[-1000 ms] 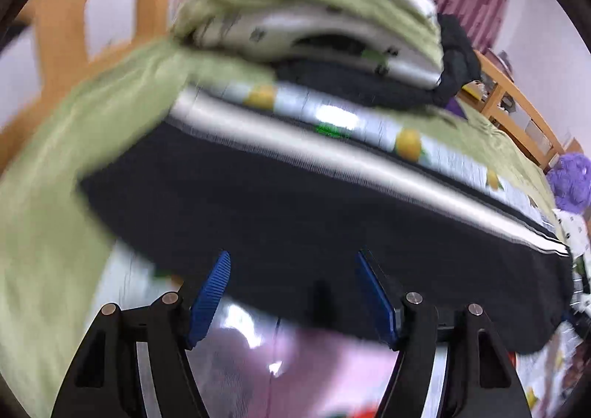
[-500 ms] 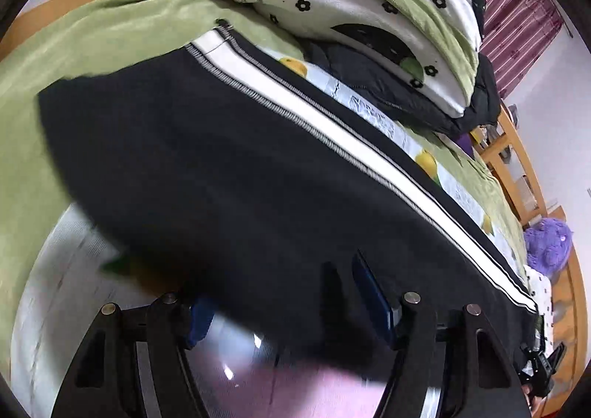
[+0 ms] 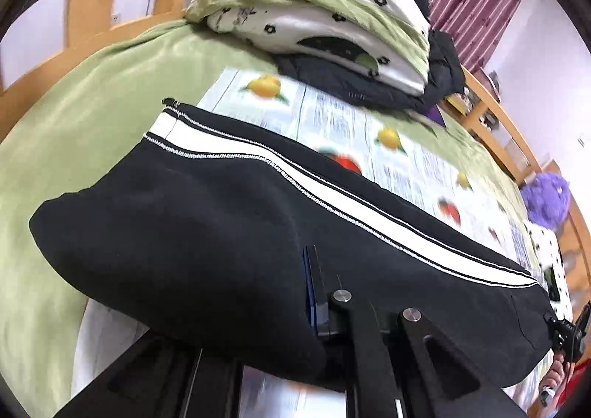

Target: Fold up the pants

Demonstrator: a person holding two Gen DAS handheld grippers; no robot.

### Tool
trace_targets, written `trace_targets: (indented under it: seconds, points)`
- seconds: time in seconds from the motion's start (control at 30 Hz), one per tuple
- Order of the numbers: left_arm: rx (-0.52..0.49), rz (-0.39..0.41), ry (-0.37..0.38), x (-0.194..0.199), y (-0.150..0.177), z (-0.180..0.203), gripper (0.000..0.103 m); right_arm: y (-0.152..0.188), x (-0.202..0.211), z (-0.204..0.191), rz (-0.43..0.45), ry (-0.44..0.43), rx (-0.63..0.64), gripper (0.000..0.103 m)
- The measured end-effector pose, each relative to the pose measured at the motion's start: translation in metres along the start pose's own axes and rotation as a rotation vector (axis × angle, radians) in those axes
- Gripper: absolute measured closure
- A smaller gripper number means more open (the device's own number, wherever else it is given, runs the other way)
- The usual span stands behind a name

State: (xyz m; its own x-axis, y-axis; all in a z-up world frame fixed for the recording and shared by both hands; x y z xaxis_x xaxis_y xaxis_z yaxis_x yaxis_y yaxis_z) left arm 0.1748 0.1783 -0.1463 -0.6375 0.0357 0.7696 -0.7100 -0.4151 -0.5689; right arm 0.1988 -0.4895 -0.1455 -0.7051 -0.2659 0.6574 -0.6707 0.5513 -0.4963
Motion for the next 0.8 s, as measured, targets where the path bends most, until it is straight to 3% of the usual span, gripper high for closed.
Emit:
trace_targets:
  seconds: [0.2, 0.33, 0.4, 0.47, 0.57, 0.67, 0.8]
  points:
    - [-0.004, -0.064, 0.021, 0.04, 0.076, -0.026, 0.092, 0.065, 0.069, 0.046, -0.055, 0.018, 0.03, 0.086]
    - [-0.016, -0.082, -0.022, 0.036, 0.099, -0.03, 0.09, 0.097, 0.072, 0.078, -0.072, 0.038, -0.004, 0.082]
    - [-0.024, -0.095, -0.068, 0.034, 0.103, -0.032, 0.076, 0.11, 0.075, 0.092, -0.079, 0.071, -0.012, 0.068]
    - [-0.036, -0.098, -0.139, 0.037, 0.103, -0.035, 0.058, 0.118, 0.084, 0.095, -0.072, 0.069, 0.001, 0.064]
    - [-0.055, -0.06, -0.184, 0.054, 0.103, -0.038, 0.049, 0.115, 0.114, 0.1, -0.007, 0.066, 0.03, 0.059]
    - [-0.038, -0.034, -0.211, 0.069, 0.104, -0.042, 0.043, 0.093, 0.13, 0.118, 0.092, 0.068, -0.025, 0.038]
    - [-0.002, 0.014, -0.199, 0.082, 0.1, -0.044, 0.043, 0.07, 0.089, 0.147, 0.04, 0.055, -0.155, 0.037]
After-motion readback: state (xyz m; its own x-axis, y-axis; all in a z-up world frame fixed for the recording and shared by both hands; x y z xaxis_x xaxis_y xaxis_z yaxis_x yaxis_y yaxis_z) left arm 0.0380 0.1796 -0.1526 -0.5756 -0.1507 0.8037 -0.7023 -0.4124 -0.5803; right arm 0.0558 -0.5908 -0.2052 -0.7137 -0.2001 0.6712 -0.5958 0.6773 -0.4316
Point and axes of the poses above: each gripper's, at about its wrist camera, not at the fingertips, and x roughly against the way its jaws point, z to its right, y to its underside, the point moved 5 cm from there along -x, roughly the way its jaws point, and after that the axes turned 5 degrees about -y, right-handed, at the moved point
